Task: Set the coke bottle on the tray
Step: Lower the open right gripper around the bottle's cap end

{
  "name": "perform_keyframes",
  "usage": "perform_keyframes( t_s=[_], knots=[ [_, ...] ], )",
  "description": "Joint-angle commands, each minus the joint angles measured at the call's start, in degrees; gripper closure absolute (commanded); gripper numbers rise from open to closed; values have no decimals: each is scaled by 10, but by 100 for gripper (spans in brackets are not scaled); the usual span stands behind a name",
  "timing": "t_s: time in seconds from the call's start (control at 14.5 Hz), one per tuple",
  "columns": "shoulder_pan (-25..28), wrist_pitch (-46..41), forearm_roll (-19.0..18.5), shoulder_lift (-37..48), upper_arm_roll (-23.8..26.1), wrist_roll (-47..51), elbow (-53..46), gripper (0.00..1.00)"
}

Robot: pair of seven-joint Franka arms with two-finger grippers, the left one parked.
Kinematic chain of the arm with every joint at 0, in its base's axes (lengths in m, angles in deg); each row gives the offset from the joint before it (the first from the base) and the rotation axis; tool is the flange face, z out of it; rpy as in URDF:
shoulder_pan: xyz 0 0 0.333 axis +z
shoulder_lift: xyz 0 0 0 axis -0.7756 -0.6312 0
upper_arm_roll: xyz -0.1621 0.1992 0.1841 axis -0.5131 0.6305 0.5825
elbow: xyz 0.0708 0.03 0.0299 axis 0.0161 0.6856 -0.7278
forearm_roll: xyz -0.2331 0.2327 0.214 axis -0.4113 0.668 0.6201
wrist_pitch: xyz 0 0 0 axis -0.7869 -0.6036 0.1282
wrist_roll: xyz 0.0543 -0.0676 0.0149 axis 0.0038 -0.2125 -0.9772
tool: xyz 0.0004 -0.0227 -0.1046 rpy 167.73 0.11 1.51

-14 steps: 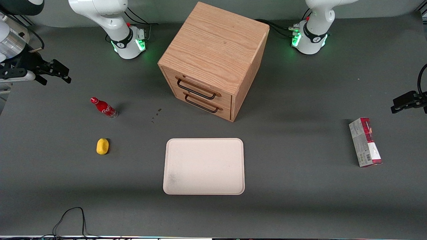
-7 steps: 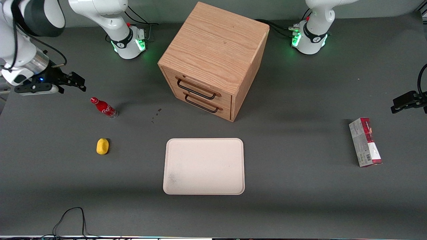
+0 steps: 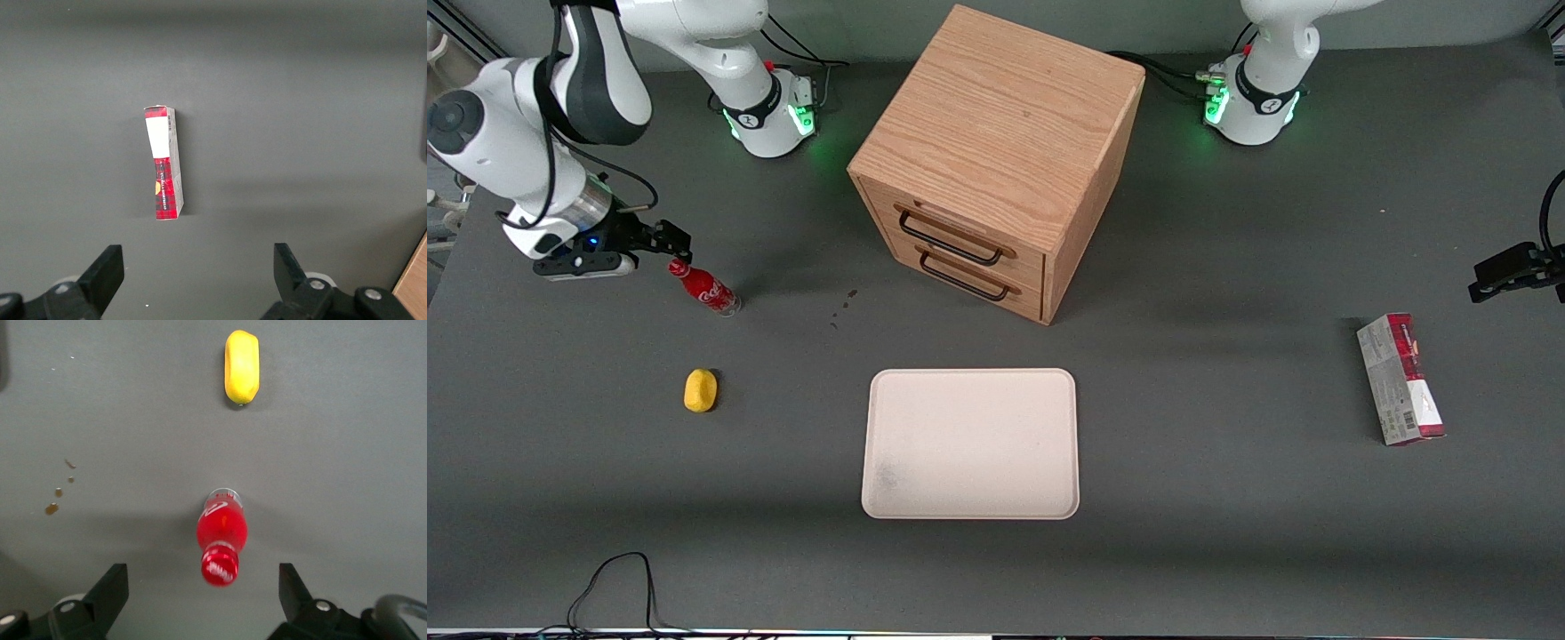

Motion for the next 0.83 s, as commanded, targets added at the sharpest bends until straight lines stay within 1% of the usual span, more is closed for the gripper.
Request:
perform_keyframes(
  t_s=[0.0, 0.34, 0.76],
  knots=[
    [4, 25, -2, -31, -4, 17, 2, 0],
    [4, 54, -2, -38, -4, 20, 31, 0],
    [3, 55, -3, -50, -12, 18, 33, 0]
  ],
)
